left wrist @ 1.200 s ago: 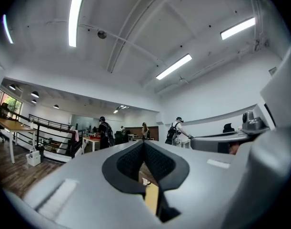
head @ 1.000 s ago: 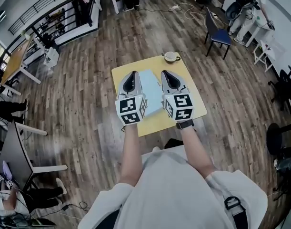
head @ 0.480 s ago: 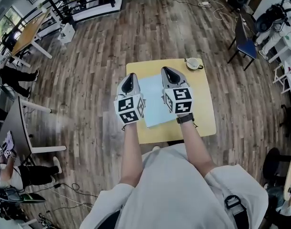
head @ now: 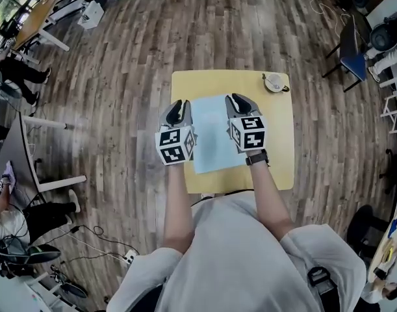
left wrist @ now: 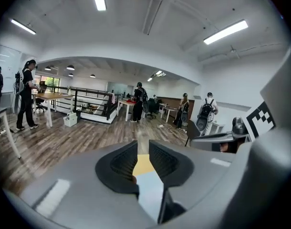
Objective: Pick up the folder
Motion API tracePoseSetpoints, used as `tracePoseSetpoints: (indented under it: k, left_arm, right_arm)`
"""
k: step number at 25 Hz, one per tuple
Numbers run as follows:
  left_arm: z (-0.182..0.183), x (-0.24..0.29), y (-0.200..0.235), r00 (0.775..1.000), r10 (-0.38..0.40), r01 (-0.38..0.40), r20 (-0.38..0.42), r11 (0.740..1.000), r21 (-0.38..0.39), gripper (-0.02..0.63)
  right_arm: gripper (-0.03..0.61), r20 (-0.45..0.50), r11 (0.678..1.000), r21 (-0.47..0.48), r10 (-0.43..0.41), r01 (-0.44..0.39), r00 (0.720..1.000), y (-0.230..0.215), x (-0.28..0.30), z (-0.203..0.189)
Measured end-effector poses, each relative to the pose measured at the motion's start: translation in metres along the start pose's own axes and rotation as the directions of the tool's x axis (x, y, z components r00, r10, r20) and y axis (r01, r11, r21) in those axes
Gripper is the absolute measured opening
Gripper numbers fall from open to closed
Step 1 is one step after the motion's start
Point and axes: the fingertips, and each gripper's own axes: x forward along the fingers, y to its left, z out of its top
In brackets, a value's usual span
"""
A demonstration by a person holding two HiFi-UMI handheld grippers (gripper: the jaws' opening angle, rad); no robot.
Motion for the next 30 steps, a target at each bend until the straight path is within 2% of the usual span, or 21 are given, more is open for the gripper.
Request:
tracePoseSetpoints:
  k: [1,2,6,10,13,17,22,24,27,30]
  left_arm:
    - [-0.011,0.007,0.003,1.0,0.005,-0.005,-0.026,1.0,-0.012,0.089]
    - [-0.023,0.011,0.005,0.999,0.009,-0.011,-0.052,1.0,-0.026,0.096]
    - [-0.072,0.023,0.012,0.986,0.012,-0.025,-0.165,0.997,-0.078,0.121]
    - [-0.113,0.036,0.017,0.961,0.002,-0.031,-0.275,0.994,-0.101,0.17]
    - [-0.144,0.039,0.021,0.933,-0.027,-0.027,-0.359,0.989,-0.144,0.209]
    - [-0.176,0.038,0.022,0.891,-0.092,-0.014,-0.444,0.973,-0.228,0.259]
    - [-0.211,0.043,0.023,0.843,-0.178,-0.016,-0.508,0.935,-0.355,0.384]
    - [-0.222,0.045,0.022,0.832,-0.219,-0.016,-0.509,0.909,-0.417,0.424]
    - [-0.237,0.049,0.016,0.814,-0.275,-0.013,-0.512,0.872,-0.489,0.479]
    - [-0.25,0.053,0.013,0.793,-0.281,-0.03,-0.54,0.868,-0.495,0.482]
  right_arm:
    - [0.081,-0.031,1.0,0.005,0.006,-0.006,1.0,-0.004,0.007,-0.012]
    - [0.097,-0.063,1.0,0.011,0.013,-0.012,0.998,-0.007,0.012,-0.025]
    - [0.142,-0.175,0.999,0.041,0.038,-0.031,0.984,-0.014,0.026,-0.074]
    - [0.16,-0.251,0.997,0.06,0.055,-0.042,0.966,-0.025,0.041,-0.105]
    - [0.18,-0.297,0.995,0.079,0.074,-0.053,0.952,-0.028,0.047,-0.126]
    - [0.264,-0.374,0.994,0.1,0.073,-0.038,0.924,-0.032,0.05,-0.156]
    - [0.315,-0.418,0.981,0.191,0.094,-0.014,0.903,-0.044,0.054,-0.188]
    - [0.336,-0.407,0.961,0.277,0.133,-0.017,0.904,-0.046,0.056,-0.198]
    - [0.366,-0.396,0.892,0.452,0.224,-0.023,0.891,-0.045,0.057,-0.217]
    - [0.373,-0.426,0.863,0.505,0.264,-0.014,0.866,-0.043,0.058,-0.237]
